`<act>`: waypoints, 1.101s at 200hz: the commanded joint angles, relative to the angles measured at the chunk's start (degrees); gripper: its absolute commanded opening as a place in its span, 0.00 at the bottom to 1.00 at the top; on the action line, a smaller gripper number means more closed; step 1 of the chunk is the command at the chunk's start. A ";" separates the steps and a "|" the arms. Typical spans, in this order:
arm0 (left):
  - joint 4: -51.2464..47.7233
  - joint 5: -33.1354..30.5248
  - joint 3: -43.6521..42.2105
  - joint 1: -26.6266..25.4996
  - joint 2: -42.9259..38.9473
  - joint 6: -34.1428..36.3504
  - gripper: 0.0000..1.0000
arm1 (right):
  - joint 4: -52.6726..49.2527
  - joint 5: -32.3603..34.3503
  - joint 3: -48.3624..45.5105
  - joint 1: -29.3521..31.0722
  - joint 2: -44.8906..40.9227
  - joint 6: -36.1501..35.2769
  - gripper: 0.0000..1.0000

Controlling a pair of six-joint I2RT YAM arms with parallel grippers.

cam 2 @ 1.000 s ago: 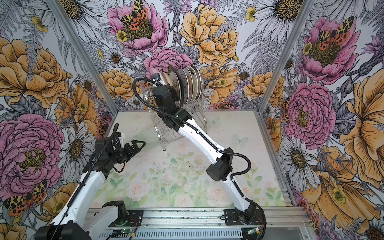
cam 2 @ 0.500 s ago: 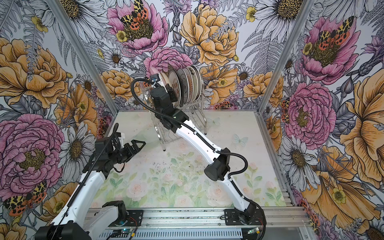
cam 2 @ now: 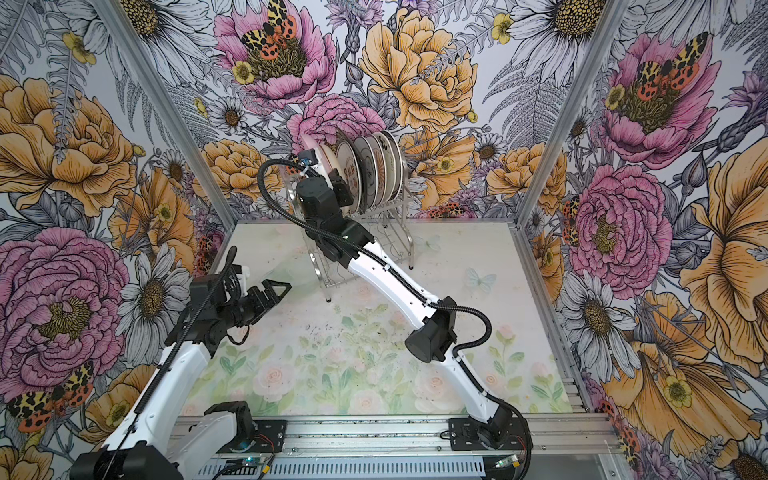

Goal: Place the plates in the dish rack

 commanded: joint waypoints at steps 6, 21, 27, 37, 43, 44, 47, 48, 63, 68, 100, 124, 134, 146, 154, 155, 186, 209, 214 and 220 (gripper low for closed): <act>1.38 -0.63 -0.53 0.72 -0.27 0.20 0.99 | -1.00 0.09 0.52 0.38 2.71 -0.79 0.00; 1.35 -0.54 -0.51 0.81 -0.25 0.33 0.99 | -0.94 0.43 0.51 0.28 3.22 -0.93 0.00; 1.43 -0.48 -0.52 0.86 -0.25 0.31 0.99 | -0.95 0.60 0.49 0.28 3.37 -0.99 0.00; 1.38 -0.44 -0.53 0.87 -0.26 0.37 0.98 | -1.01 0.88 0.48 0.23 3.68 -1.00 0.00; 1.35 -0.34 -0.64 0.89 -0.34 0.45 0.99 | -1.00 1.06 0.44 0.19 3.94 -1.21 0.00; 1.35 -0.35 -0.67 0.98 -0.34 0.41 0.99 | -1.00 1.11 0.43 0.19 3.97 -1.23 0.00; 1.35 -0.37 -0.63 0.99 -0.34 0.44 0.99 | -1.01 1.15 0.50 0.19 4.06 -1.26 0.00; 1.39 -0.32 -0.62 0.99 -0.34 0.45 0.99 | -1.00 1.20 0.46 0.15 4.12 -1.26 0.00; 1.36 -0.22 -0.64 1.19 -0.47 0.43 0.99 | -1.06 1.60 0.45 0.17 4.59 -1.56 0.00; 1.35 -0.11 -0.62 1.28 -0.51 0.38 0.99 | -1.04 1.64 0.42 0.11 4.70 -1.48 0.00; 1.40 0.25 -0.70 1.84 -0.76 0.40 0.99 | -1.02 1.99 0.39 0.01 5.14 -2.00 0.02; 1.35 0.47 -0.79 2.26 -1.04 0.38 0.99 | -1.01 2.13 0.38 0.11 5.14 -2.33 0.09; 1.36 0.53 -0.84 2.37 -1.13 0.37 0.99 | -1.00 2.13 0.45 0.06 5.06 -2.38 0.11; 1.36 0.58 -0.84 2.45 -1.29 0.34 0.99 | -1.02 2.01 0.37 0.10 4.97 -2.53 0.13; 1.37 0.51 -0.91 2.44 -1.38 0.33 0.99 | -1.04 1.95 0.38 0.16 4.97 -2.71 0.16; 1.36 0.51 -0.94 2.46 -1.39 0.31 0.99 | -1.04 1.95 0.38 0.16 4.97 -2.71 0.16; 1.36 0.51 -1.10 2.49 -1.71 0.13 0.99 | -1.01 1.88 0.37 0.22 4.71 -3.01 0.20; 1.32 0.55 -1.14 2.58 -1.93 0.10 0.99 | -1.02 1.68 0.33 0.27 4.55 -3.02 0.24; 1.34 0.49 -1.14 2.59 -2.05 0.02 0.99 | -1.01 1.69 0.27 0.29 4.53 -3.01 0.24; 1.24 0.55 -1.14 2.68 -2.14 0.07 0.99 | -1.00 1.77 0.30 0.28 4.53 -3.02 0.25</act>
